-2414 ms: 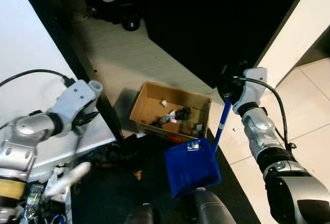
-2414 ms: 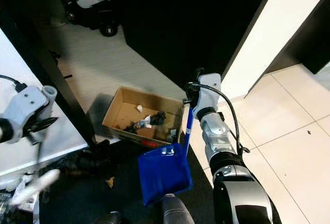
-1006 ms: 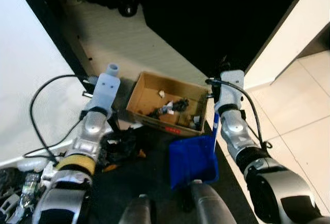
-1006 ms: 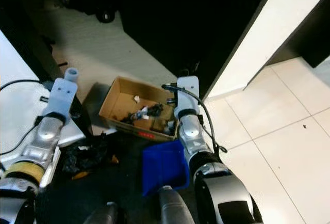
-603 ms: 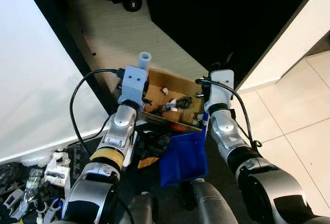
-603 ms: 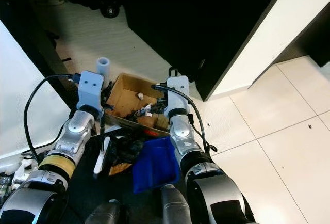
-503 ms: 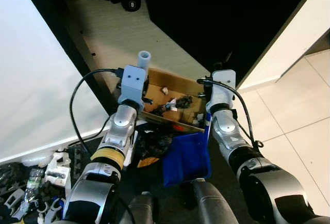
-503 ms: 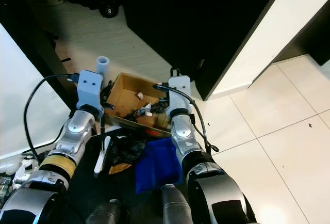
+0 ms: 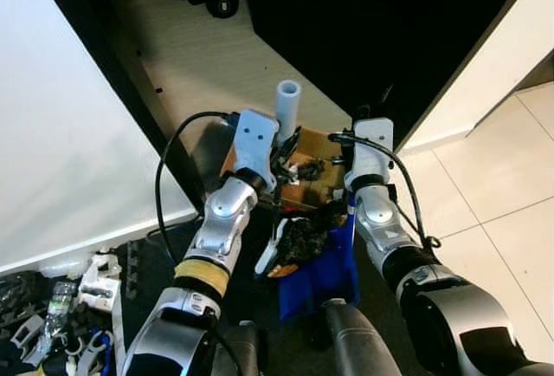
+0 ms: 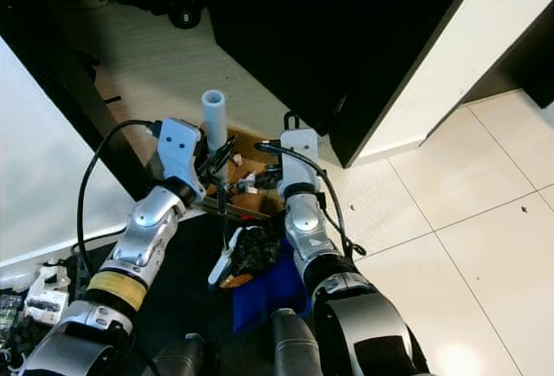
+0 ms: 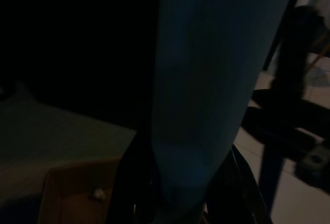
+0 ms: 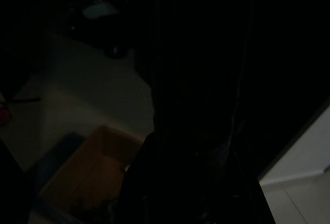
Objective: Sweep floor
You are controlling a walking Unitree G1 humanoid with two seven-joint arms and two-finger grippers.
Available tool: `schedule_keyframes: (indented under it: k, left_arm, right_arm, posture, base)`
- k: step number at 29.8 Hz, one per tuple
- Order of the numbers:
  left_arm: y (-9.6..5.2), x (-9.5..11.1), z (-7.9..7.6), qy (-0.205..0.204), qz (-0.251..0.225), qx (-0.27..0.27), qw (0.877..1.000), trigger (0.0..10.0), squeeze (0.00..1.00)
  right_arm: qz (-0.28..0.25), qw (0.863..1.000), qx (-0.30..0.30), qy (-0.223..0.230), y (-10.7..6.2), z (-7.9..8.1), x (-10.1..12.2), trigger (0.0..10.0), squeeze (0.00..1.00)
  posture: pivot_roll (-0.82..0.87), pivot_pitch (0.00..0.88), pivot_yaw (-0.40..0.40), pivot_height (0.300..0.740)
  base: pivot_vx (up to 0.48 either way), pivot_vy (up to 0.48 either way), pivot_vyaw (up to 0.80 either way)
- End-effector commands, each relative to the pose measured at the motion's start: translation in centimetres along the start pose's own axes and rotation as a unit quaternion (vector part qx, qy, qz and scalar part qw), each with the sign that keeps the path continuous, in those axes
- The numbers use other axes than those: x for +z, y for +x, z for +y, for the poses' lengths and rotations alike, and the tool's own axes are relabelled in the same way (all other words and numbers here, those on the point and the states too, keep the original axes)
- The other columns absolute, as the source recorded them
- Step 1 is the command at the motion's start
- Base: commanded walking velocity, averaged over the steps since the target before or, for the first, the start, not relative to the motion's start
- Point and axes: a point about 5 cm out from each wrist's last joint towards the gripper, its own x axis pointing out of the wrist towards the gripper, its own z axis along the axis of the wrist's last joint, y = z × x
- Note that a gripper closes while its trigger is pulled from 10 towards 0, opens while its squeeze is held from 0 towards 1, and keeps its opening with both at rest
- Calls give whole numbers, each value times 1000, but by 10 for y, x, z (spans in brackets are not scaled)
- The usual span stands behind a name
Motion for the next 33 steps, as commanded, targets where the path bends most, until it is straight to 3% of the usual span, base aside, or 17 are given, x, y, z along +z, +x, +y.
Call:
schedule_keyframes:
  k: [1,2,4,5,16,18,19,24,25,33]
  left_arm:
    - [1,4,-8,-3,-9,-25,1000,10000,0]
    - [-5,14,4,29,-6,-35,999,10000,0]
    - [-7,19,8,35,-6,-38,999,10000,0]
    - [-11,35,19,42,-16,-44,998,10000,0]
    - [-19,87,41,79,-46,-90,992,10000,0]
    - [-17,96,44,85,-53,-91,991,10000,0]
    - [-7,110,49,98,-71,-84,989,10000,0]
    - [4,120,52,109,-85,-78,987,10000,0]
    - [12,129,54,118,-96,-79,985,10000,0]
    - [30,161,64,144,-124,-80,979,10000,0]
  right_arm:
    - [-36,999,5,18,5,4,13,10000,0]
    - [-62,997,19,33,12,7,28,10000,0]
    - [-71,996,23,40,14,8,33,10000,0]
    - [-91,994,36,53,20,10,46,10000,0]
    - [-148,984,43,85,37,9,84,10000,0]
    - [-158,983,40,89,40,7,92,10000,0]
    - [-175,980,31,93,47,1,107,10000,0]
    - [-190,977,22,97,53,-7,120,10000,0]
    - [-200,974,12,101,57,-15,130,10000,0]
    - [-227,969,-20,99,68,-41,159,10000,0]
  posture:
    - [3,209,-47,740]
    - [-2,198,-43,740]
    - [-2,198,-43,740]
    - [-4,193,-42,740]
    - [0,175,-46,740]
    - [2,168,-46,740]
    - [1,165,-47,740]
    - [-8,162,-42,740]
    - [-12,160,-39,740]
    - [-22,155,-31,740]
  base:
    - [0,0,0]
    - [0,0,0]
    - [0,0,0]
    - [0,0,0]
    - [0,0,0]
    - [0,0,0]
    - [0,0,0]
    - [0,0,0]
    - [0,0,0]
    - [0,0,0]
